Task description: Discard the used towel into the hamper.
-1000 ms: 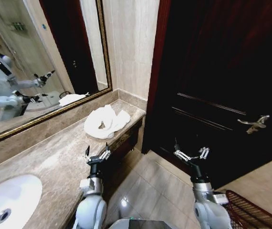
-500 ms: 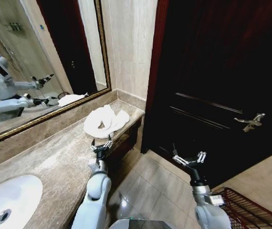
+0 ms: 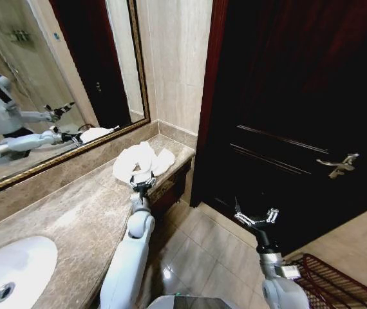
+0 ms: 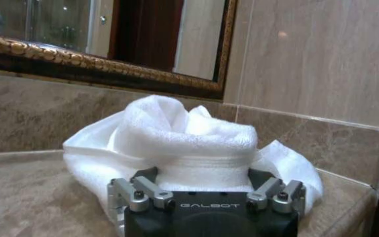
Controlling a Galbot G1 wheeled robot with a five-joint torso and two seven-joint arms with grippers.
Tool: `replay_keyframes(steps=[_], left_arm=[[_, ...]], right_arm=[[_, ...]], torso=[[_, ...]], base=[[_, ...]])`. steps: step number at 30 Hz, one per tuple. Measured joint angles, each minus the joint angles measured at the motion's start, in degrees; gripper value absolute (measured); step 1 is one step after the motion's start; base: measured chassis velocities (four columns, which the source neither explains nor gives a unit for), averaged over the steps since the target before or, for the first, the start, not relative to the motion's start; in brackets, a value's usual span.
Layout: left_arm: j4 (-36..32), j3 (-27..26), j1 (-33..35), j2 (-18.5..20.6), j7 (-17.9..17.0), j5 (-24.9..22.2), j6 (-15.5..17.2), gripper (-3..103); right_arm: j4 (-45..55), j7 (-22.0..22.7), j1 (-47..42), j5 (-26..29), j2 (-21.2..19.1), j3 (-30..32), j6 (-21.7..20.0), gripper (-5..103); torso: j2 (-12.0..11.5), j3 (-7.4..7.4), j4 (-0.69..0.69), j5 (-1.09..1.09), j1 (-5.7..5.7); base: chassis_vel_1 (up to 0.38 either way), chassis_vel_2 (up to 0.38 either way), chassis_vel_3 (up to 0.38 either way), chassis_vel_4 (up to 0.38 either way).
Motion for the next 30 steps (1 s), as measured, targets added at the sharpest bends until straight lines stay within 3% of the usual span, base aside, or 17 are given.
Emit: replay_keyframes(steps=[5,7,14,17,30], left_arm=[[0.42,-0.01,-0.16,0.83,0.22,-0.51,0.02,78],[0.33,-0.03,0.07,0.91,0.25,-0.58,0.02,78],[-0.95,-0.23,1.88,1.64,0.41,-1.21,-0.21,54],[-1.25,-0.26,2.32,1.84,0.64,-1.72,-0.4,50],[-0.74,-0.38,3.16,1.3,1.8,-2.2,-3.75,15]], right_arm=[[-0.44,-0.09,0.18,0.08,0.18,0.05,0.3,100],[-0.54,-0.11,0.29,0.08,0.21,-0.03,0.34,100],[-0.89,-0.14,0.83,0.4,0.52,-0.44,1.16,100],[-0.89,-0.19,0.76,0.64,0.55,-0.41,1.35,100],[-0.69,-0.67,0.5,1.71,0.63,-0.27,2.21,100]], torso=[[0.0,0.0,0.0,0.0,-0.01],[0.0,0.0,0.0,0.0,-0.01],[0.0,-0.01,0.01,0.0,-0.01],[0.0,-0.01,0.01,0.0,-0.01],[0.0,-0.01,0.01,0.0,-0.01]], base=[[0.0,0.0,0.0,0.0],[0.0,0.0,0.0,0.0],[0.0,0.0,0.0,0.0],[0.0,0.0,0.0,0.0],[0.0,0.0,0.0,0.0]])
